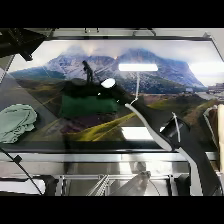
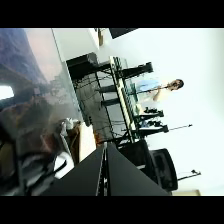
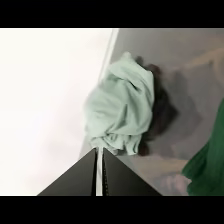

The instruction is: Fold the shirts.

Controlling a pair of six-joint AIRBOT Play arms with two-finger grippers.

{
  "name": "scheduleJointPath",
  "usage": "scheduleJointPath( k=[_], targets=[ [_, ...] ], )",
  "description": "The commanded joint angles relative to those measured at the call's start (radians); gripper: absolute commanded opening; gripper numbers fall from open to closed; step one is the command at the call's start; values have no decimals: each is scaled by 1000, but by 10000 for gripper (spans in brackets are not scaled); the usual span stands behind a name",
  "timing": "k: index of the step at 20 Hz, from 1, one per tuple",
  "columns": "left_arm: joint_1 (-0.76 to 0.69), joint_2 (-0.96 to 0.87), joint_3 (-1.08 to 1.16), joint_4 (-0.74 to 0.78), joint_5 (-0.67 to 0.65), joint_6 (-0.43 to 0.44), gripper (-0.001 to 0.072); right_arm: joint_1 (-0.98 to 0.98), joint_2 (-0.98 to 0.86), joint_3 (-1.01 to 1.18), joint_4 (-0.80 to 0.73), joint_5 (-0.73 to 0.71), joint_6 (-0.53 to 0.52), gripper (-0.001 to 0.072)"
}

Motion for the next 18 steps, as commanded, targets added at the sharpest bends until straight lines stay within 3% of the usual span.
scheduleJointPath(
  k=[1, 3, 5, 9, 14, 16, 18],
  targets=[
    [-8, 1, -11, 105, -19, 14, 9, -107, 72, 11, 12, 181, 15, 19],
    [-27, 11, -11, 248, -16, 25, 9, -180, 143, 11, -79, 266, 71, 19],
    [-50, 51, -27, 415, 23, 34, 11, -249, 225, 11, -286, 363, 210, 19],
    [-69, 199, -211, 435, 97, 137, 20, -394, 409, 11, -720, 591, 420, 20],
    [-67, 359, -552, 453, 95, 285, 21, -466, 622, -50, -1423, 888, 576, 51],
    [-68, 382, -666, 453, 99, 336, 21, -463, 671, -172, -1471, 879, 649, 50],
    [-66, 383, -755, 455, 119, 374, 20, -446, 681, -336, -1469, 808, 656, 48]
  ],
)
